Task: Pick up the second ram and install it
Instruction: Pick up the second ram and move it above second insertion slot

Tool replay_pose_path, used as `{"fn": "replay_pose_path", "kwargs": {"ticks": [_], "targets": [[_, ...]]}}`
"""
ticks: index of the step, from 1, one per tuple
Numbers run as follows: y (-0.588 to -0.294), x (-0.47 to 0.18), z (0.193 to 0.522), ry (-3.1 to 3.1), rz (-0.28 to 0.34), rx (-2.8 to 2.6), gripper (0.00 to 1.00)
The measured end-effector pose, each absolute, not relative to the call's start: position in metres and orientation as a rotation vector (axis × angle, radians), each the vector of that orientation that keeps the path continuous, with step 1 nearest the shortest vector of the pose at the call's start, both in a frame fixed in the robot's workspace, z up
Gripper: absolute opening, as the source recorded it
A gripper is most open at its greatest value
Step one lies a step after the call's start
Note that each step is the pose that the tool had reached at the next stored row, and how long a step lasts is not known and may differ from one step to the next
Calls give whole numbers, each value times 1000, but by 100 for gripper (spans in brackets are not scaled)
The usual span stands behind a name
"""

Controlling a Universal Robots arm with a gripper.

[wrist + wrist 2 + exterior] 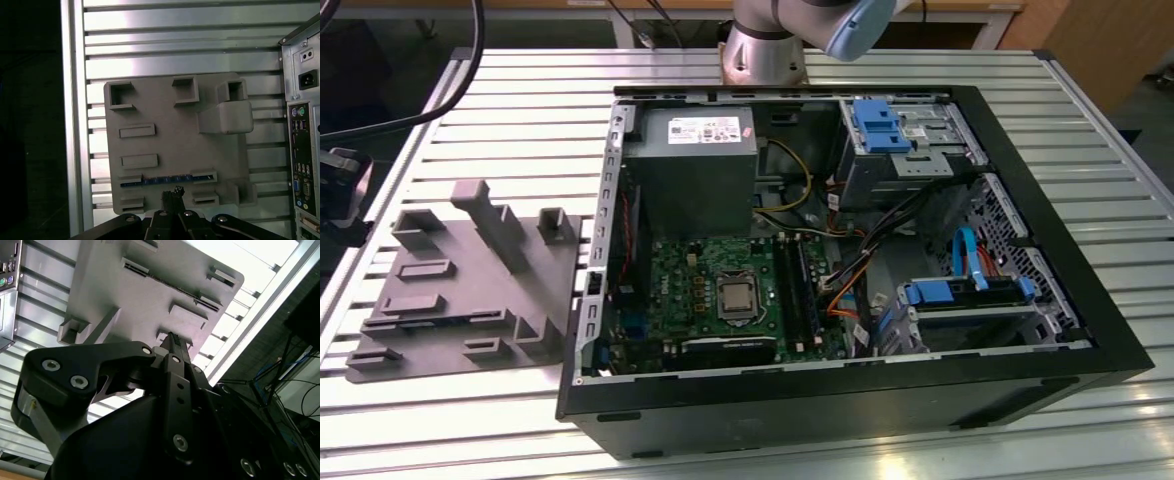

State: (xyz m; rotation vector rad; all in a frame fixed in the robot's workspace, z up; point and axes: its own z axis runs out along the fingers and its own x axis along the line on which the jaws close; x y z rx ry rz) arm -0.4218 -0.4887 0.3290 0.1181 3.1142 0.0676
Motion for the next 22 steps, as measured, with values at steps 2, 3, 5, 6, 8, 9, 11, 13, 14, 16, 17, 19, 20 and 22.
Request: {"fn": "replay_pose_path", "kwargs": {"ticks": [2, 3, 5, 6, 8, 9, 11, 13, 14, 16, 17, 19, 20, 22], "targets": [[-489, -422, 329, 3114, 68, 118, 11], [-489, -422, 329, 3114, 68, 118, 11], [-489, -422, 329, 3114, 68, 114, 11], [-489, -422, 329, 3115, 68, 111, 11], [-489, -422, 329, 3115, 68, 96, 11], [-489, -422, 329, 3116, 68, 86, 11], [-489, -422, 329, 3117, 68, 58, 11], [-489, -422, 329, 3118, 69, 23, 11], [-489, -422, 329, 3118, 69, 4, 11], [-489, -422, 329, 3118, 69, -31, 11], [-489, -422, 329, 3118, 70, -48, 11], [-489, -422, 329, 3118, 70, -83, 11], [-489, -422, 329, 3118, 70, -99, 11], [-489, -422, 329, 3117, 70, -132, 11]]}}
